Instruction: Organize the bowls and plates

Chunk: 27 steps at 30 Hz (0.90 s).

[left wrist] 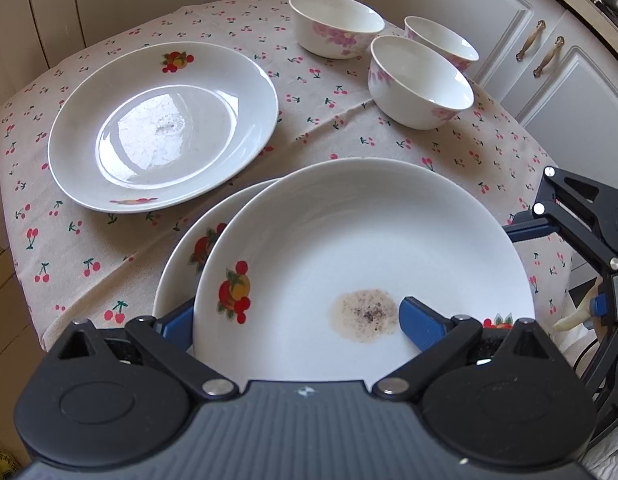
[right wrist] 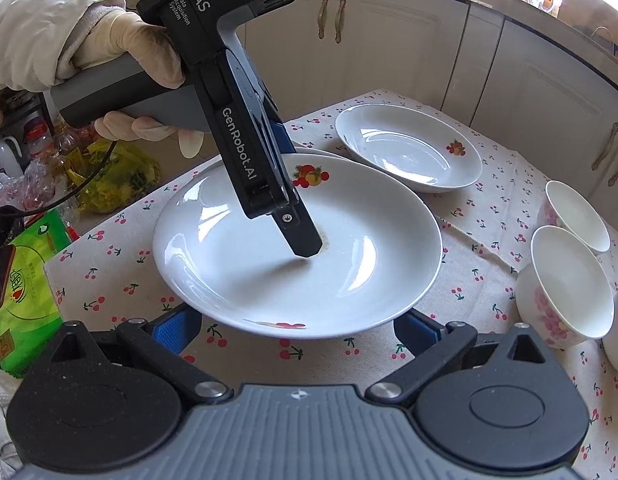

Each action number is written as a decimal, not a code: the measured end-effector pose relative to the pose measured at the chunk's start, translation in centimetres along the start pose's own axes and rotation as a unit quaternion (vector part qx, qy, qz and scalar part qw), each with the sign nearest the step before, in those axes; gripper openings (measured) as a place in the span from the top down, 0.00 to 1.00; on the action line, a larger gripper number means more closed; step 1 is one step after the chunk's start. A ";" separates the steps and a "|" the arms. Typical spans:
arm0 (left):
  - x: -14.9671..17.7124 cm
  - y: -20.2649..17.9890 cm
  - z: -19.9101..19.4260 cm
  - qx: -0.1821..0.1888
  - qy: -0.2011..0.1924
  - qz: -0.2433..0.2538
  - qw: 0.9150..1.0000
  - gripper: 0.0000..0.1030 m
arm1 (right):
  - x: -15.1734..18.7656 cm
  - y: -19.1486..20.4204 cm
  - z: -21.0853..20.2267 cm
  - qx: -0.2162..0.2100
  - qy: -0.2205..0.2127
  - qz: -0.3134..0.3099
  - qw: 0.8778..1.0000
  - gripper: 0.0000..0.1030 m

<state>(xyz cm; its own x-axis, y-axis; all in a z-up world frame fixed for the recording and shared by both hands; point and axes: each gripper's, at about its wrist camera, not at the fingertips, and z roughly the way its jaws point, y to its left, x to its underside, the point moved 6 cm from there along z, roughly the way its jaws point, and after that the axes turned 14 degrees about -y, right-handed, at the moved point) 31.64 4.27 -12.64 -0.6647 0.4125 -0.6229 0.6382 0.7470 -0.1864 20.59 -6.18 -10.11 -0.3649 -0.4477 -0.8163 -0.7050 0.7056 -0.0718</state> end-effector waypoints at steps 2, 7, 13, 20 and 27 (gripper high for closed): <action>0.0 0.1 -0.1 0.000 0.001 0.000 1.000 0.03 | 0.0 0.0 0.0 -0.001 0.000 0.001 1.000 0.00; 0.0 -0.1 -0.1 -0.002 0.011 0.011 1.000 0.03 | -0.1 -0.1 -0.1 -0.003 0.000 0.007 1.000 0.00; -0.3 0.0 -0.1 -0.006 0.014 0.009 1.000 0.03 | -0.2 0.0 -0.4 -0.003 -0.004 0.013 1.000 0.00; -0.6 0.1 -0.6 -0.015 0.004 0.012 1.000 0.03 | -0.3 0.1 -0.9 -0.005 -0.009 0.015 1.000 0.00; -0.5 0.3 -1.1 -0.025 -0.005 0.006 1.000 0.03 | -0.4 0.1 -0.8 -0.004 -0.008 0.013 1.000 0.00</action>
<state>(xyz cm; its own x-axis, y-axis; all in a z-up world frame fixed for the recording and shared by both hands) 31.74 4.90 -11.52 -0.6541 0.4163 -0.6316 0.6253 0.7674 -0.1417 20.20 -6.39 -9.36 -0.3734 -0.4209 -0.8267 -0.7002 0.7125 -0.0465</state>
